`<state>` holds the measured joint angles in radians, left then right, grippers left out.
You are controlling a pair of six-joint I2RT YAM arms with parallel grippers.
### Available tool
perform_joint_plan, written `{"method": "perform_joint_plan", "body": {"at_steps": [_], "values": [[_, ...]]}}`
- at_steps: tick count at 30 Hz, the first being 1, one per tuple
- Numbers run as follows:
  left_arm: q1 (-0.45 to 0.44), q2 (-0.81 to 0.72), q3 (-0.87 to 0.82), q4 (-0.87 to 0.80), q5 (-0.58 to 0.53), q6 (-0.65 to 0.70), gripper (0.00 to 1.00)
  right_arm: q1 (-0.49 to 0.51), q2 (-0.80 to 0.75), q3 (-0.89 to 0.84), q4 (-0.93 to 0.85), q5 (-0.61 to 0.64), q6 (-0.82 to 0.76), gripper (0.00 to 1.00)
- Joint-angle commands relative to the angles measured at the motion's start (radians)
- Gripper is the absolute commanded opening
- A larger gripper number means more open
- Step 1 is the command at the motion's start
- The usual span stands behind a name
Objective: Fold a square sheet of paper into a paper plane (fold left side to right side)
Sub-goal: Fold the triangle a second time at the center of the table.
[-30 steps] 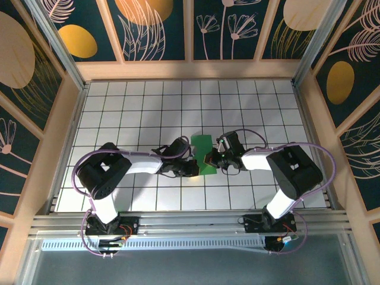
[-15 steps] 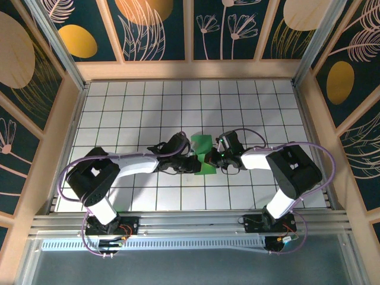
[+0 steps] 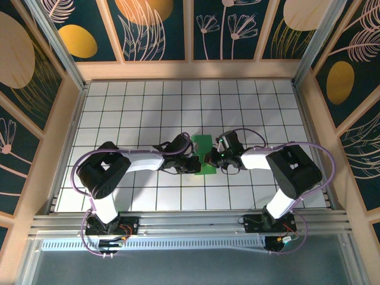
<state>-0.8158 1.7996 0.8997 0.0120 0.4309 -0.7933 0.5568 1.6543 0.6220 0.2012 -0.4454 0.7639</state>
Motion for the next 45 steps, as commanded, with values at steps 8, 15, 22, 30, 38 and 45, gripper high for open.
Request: {"method": "perform_joint_plan", "body": {"at_steps": [8, 15, 22, 30, 38, 45], "values": [[0.010, 0.032, 0.004, -0.012, -0.021, 0.006, 0.00, 0.017, 0.048, -0.010, -0.100, 0.050, -0.017, 0.00], [0.009, 0.041, -0.018, -0.014, -0.018, -0.013, 0.00, 0.017, 0.039, -0.009, -0.096, 0.047, -0.019, 0.00], [0.009, 0.035, -0.046, -0.032, -0.033, -0.033, 0.00, 0.017, -0.015, 0.017, -0.046, 0.026, -0.029, 0.00], [0.009, 0.037, -0.051, -0.033, -0.040, -0.036, 0.00, 0.022, -0.099, 0.027, -0.013, 0.031, -0.041, 0.00], [0.009, 0.038, -0.048, -0.045, -0.047, -0.028, 0.00, 0.062, -0.055, -0.007, 0.058, 0.025, -0.015, 0.00], [0.008, 0.041, -0.044, -0.075, -0.060, -0.038, 0.00, 0.066, 0.008, 0.001, 0.061, 0.056, -0.021, 0.00]]}}
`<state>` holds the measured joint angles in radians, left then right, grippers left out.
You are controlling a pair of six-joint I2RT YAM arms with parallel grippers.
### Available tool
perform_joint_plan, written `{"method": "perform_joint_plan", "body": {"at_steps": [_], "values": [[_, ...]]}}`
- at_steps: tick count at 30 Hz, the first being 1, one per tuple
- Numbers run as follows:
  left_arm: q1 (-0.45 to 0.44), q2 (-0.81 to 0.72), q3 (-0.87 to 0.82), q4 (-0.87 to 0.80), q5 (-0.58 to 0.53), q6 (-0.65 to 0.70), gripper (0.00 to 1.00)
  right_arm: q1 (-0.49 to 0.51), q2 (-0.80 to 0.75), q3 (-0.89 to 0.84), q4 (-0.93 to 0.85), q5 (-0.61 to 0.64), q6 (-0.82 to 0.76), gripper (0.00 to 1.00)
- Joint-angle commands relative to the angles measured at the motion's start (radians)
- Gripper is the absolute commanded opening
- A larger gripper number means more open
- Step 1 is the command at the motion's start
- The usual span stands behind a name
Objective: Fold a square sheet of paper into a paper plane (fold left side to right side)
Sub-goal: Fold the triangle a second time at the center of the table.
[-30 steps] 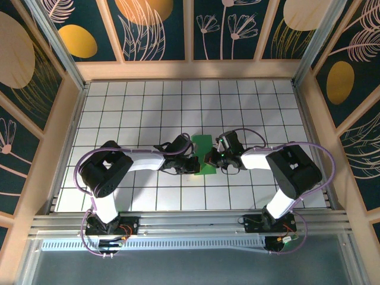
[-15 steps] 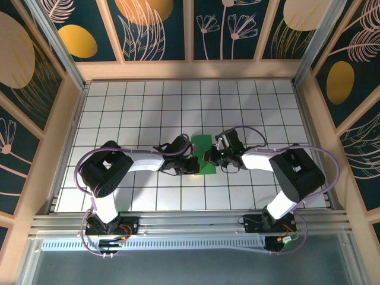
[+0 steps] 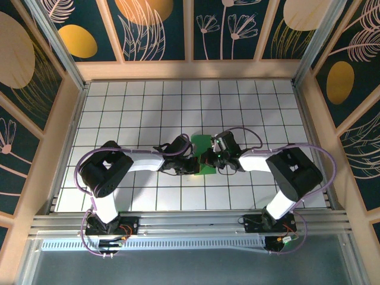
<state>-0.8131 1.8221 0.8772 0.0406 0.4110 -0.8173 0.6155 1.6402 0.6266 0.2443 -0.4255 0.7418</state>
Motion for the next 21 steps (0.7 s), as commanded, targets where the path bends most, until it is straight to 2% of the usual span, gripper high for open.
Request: {"method": "perform_joint_plan", "body": {"at_steps": [1, 14, 21], "values": [[0.006, 0.017, -0.022, -0.108, -0.043, -0.017, 0.00, 0.005, 0.029, 0.000, 0.006, 0.044, -0.005, 0.00], [0.006, 0.021, -0.024, -0.125, -0.051, -0.024, 0.00, -0.063, 0.036, 0.018, -0.058, 0.065, -0.070, 0.00], [0.006, 0.019, -0.027, -0.122, -0.051, -0.022, 0.00, -0.177, 0.046, 0.029, -0.082, 0.052, -0.116, 0.00]]}}
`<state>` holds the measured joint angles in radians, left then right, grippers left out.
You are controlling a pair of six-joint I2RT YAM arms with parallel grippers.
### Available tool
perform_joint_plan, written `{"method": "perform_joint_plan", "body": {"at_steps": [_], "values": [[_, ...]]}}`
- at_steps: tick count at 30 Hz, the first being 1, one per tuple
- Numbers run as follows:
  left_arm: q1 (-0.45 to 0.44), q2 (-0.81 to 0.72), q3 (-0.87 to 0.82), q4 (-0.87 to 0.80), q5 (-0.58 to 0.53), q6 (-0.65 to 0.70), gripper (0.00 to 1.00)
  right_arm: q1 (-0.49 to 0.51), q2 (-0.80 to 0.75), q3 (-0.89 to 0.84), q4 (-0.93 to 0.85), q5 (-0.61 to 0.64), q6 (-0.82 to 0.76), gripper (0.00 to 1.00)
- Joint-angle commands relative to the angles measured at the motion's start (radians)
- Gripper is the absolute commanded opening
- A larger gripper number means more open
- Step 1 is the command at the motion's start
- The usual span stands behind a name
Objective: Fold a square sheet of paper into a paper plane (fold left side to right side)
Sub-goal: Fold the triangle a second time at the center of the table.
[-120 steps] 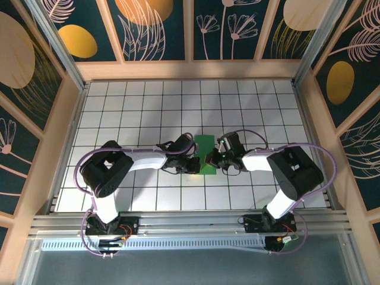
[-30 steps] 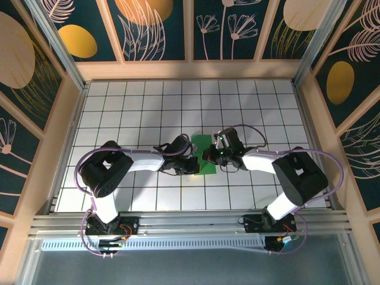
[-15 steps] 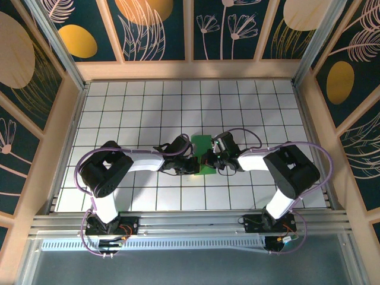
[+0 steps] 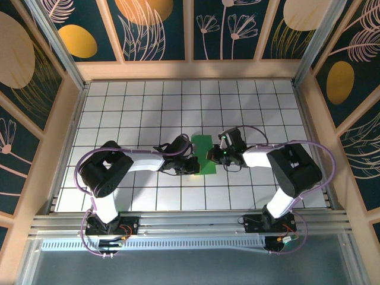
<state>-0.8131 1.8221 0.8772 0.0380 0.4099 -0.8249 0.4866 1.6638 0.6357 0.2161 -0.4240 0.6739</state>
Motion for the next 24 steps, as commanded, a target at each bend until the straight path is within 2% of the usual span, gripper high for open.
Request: {"method": "perform_joint_plan", "body": {"at_steps": [1, 6, 12, 18, 24], "values": [[0.005, 0.019, -0.027, -0.119, -0.049, -0.015, 0.00, -0.064, 0.026, 0.024, -0.060, 0.046, -0.059, 0.00], [0.005, 0.014, -0.029, -0.115, -0.049, -0.010, 0.00, -0.117, 0.029, 0.072, -0.120, 0.043, -0.108, 0.00], [0.005, 0.003, -0.036, -0.106, -0.051, -0.005, 0.00, -0.115, -0.082, 0.105, -0.179, 0.034, -0.103, 0.00], [0.005, 0.003, -0.034, -0.104, -0.048, 0.001, 0.00, -0.029, -0.144, 0.042, -0.103, -0.025, -0.009, 0.00], [0.006, 0.003, -0.032, -0.105, -0.048, 0.004, 0.00, 0.039, -0.062, 0.020, 0.007, -0.042, 0.067, 0.00]]}}
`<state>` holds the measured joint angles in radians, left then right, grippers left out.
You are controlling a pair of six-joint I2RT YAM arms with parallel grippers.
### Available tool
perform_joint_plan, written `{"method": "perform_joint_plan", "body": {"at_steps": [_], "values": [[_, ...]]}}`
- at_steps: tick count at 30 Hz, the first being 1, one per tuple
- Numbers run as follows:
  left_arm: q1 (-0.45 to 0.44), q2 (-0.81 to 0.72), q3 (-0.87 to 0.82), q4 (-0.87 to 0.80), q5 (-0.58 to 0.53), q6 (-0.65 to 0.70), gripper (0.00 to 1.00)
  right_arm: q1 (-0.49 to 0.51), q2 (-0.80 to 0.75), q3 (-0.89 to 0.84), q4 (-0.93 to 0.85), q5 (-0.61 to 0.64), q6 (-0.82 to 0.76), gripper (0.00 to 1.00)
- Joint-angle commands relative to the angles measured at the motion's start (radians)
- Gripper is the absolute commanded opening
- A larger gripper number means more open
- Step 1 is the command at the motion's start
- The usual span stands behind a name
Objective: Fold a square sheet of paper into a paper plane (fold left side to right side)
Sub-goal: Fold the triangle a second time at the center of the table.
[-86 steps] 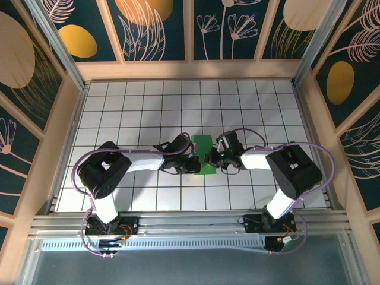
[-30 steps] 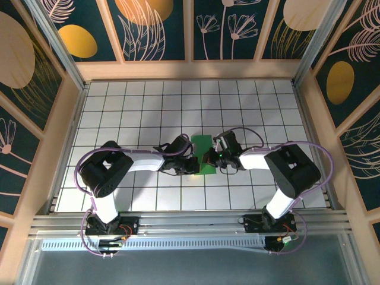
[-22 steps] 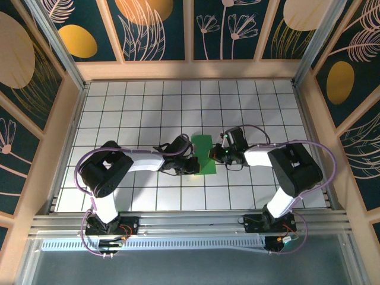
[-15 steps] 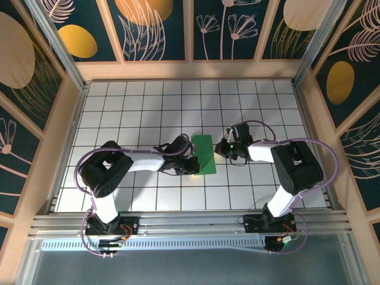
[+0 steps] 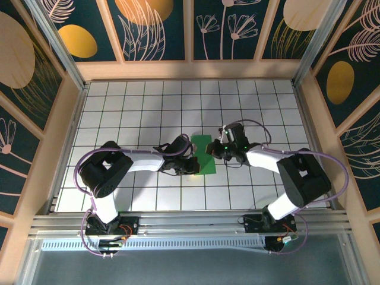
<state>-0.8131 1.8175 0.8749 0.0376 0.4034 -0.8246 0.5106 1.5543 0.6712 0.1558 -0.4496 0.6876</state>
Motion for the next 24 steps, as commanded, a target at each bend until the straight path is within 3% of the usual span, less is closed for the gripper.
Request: {"method": "perform_joint_plan", "body": {"at_steps": [1, 9, 24], "values": [[0.005, 0.007, -0.029, -0.107, -0.042, 0.005, 0.00, 0.018, 0.062, -0.012, 0.075, -0.018, 0.056, 0.00], [0.006, -0.002, -0.022, -0.087, -0.026, 0.002, 0.00, 0.017, 0.153, -0.007, 0.076, -0.004, 0.062, 0.00], [0.023, 0.007, 0.088, -0.043, 0.024, -0.017, 0.00, 0.016, 0.179, -0.045, 0.003, 0.010, 0.045, 0.00]]}}
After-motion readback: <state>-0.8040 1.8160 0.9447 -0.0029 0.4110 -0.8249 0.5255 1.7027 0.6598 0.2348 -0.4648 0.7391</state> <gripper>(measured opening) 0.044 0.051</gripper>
